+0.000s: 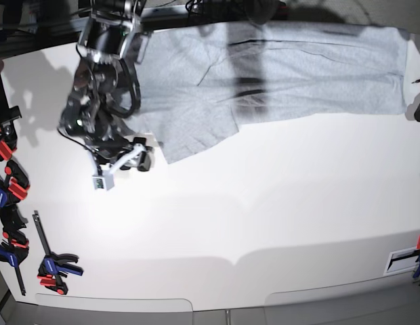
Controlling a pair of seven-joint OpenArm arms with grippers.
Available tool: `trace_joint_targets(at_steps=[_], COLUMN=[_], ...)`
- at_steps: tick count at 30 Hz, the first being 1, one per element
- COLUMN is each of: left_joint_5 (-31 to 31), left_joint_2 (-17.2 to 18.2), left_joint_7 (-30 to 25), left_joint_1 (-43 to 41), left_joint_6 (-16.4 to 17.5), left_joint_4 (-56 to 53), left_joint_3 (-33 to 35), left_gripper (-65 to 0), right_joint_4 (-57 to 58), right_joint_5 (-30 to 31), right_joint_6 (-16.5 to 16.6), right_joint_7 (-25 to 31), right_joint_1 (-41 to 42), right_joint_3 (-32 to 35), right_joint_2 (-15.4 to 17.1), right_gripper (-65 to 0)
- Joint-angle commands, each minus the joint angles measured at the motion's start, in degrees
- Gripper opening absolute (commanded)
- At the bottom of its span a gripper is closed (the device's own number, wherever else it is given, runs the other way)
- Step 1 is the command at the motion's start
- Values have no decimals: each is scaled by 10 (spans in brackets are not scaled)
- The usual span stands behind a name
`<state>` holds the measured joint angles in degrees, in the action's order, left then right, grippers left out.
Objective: Fold the T-shirt properly
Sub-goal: 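Grasp the folded side with the right gripper and fold it inward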
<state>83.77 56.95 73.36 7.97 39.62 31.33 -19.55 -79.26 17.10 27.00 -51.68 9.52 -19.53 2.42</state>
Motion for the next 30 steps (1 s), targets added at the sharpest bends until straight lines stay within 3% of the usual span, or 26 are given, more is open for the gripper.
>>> trace_joint_targets(at_steps=[1, 5, 11, 12, 14, 15, 18, 21, 24, 27, 30], left_joint_5=[12, 12, 12, 12, 12, 12, 12, 12, 12, 12, 12], left_joint_2=[21, 21, 21, 21, 21, 21, 21, 21, 21, 21, 21], left_joint_7=[-6, -6, -8, -8, -8, -7, -7, -8, -8, -8, -10], left_joint_1=[6, 6, 6, 6, 6, 6, 6, 6, 6, 6, 6], left_joint_6=[4, 4, 4, 4, 4, 4, 4, 4, 4, 4, 4], left_joint_4=[7, 7, 7, 7, 7, 7, 7, 7, 7, 7, 7], left_joint_3=[-3, -3, -3, -3, -3, -3, -3, -3, -3, -3, -3], left_gripper=[-419, -419, -419, -419, -419, -419, -419, -419, -419, -419, -419], right_joint_4=[15, 84, 90, 90, 90, 90, 71, 7, -99, -206, -273], right_joint_5=[3, 2, -1, -3, -4, -4, 18, 75, 104, 133, 178], right_joint_6=[3, 3, 3, 3, 3, 3, 6, 25, 48, 59, 62], right_joint_7=[5, -22, -39, -39, -39, -39, -63, -123, -178, -176, -172], right_joint_1=[22, 51, 52, 52, 52, 53, 51, 38, 4, -66, -150], right_joint_3=[7, 38, 86, 91, 97, 97, 97, 97, 97, 98, 110], right_joint_2=[3, -1, -30, -34, -40, -42, -48, -58, -88, -114, -114], right_gripper=[-355, -355, -374, -414, -593, -650, -650, -650, -650, -650, -650])
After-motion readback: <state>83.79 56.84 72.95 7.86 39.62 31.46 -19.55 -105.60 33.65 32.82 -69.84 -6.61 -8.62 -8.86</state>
